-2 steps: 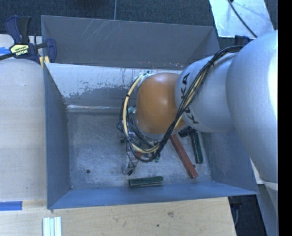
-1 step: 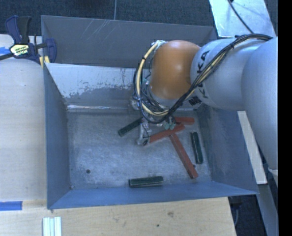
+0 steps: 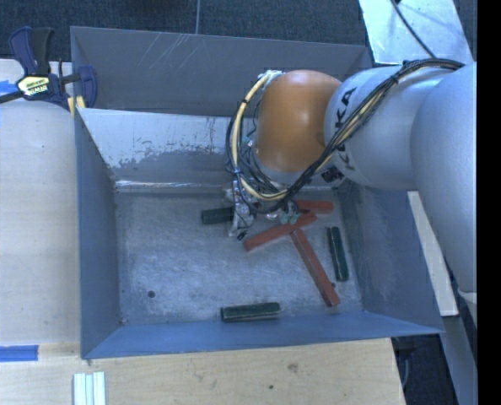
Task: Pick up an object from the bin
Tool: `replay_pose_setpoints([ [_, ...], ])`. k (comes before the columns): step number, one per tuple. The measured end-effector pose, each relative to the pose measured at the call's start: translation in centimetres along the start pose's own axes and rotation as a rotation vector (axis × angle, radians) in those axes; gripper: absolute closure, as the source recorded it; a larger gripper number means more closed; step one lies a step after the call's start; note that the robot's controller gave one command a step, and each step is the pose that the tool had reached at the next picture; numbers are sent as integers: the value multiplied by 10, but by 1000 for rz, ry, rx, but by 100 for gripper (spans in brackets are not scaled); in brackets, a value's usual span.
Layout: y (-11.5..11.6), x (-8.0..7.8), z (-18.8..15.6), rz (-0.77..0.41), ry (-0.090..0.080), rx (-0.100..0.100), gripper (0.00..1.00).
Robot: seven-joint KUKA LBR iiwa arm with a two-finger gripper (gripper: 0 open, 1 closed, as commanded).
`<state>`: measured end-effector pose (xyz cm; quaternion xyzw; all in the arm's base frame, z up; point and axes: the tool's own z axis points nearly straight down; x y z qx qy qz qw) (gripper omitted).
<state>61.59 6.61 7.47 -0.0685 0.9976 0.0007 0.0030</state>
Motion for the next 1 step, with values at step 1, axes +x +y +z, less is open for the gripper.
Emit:
replay_pose_setpoints([
  [1, -11, 2, -183, 19, -8, 2, 100],
])
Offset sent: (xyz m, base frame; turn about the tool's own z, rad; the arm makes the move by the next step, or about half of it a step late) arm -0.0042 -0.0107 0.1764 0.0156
